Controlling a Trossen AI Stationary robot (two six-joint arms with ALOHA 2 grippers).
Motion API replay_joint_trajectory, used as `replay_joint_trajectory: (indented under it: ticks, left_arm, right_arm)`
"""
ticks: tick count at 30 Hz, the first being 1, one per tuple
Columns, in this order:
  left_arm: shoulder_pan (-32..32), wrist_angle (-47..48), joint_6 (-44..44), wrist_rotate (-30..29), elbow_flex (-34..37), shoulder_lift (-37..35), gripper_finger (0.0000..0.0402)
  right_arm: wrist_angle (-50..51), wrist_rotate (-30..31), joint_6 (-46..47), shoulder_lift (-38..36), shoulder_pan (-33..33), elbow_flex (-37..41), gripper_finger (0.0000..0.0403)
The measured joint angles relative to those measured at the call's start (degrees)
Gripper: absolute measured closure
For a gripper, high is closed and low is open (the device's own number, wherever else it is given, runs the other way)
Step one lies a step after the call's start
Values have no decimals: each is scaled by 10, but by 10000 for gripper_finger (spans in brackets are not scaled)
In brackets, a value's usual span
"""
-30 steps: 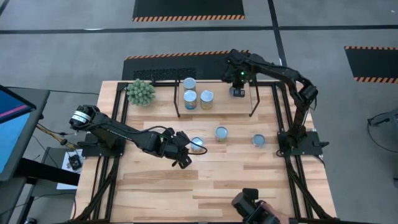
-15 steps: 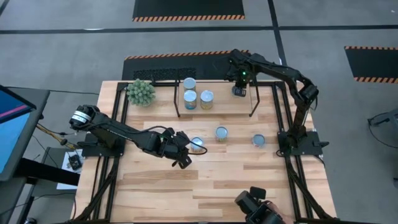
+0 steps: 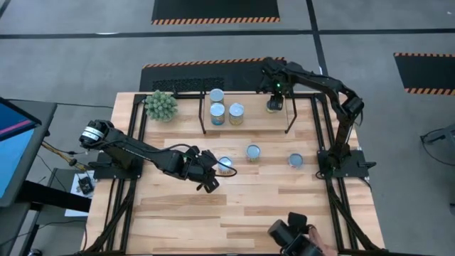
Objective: Pick and place cans onto a shelf
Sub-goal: Put the canned salmon on the shelf
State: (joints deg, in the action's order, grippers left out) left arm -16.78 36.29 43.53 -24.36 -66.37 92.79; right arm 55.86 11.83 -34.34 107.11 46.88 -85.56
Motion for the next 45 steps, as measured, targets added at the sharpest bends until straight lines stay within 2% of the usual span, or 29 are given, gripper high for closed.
replay_joint_trajectory:
  ticks: [6, 13, 15, 18, 21, 25, 29, 34, 40, 45]
  left_arm:
    - [0, 0, 0, -2, 0, 0, 274]
    - [0, 0, 0, -5, 0, 0, 274]
    - [0, 0, 0, -12, 0, 0, 274]
    - [0, 0, -2, -23, 0, 0, 274]
    - [0, 0, -11, -30, 0, 0, 274]
    - [0, 1, -10, -30, 0, 0, 274]
    - [0, 3, -11, -30, 0, 0, 274]
    - [0, 2, -25, -30, 0, 0, 274]
    - [0, -1, -32, -32, 0, 0, 274]
    - [0, -2, -33, -33, 0, 0, 274]
  right_arm:
    - [73, 3, 39, 0, -23, -59, 195]
    - [220, -2, 221, 0, -69, -145, 213]
    - [261, -23, 296, 0, -86, -156, 217]
    - [325, -88, 374, 0, -116, -158, 221]
    - [341, -145, 388, -3, -157, -149, 223]
    - [342, -158, 384, -21, -216, -131, 223]
    - [340, -144, 385, -55, -270, -91, 223]
    - [335, -94, 378, -142, -320, 27, 229]
    - [279, -78, 481, -264, -345, 209, 232]
    - [216, -88, 576, -326, -363, 313, 230]
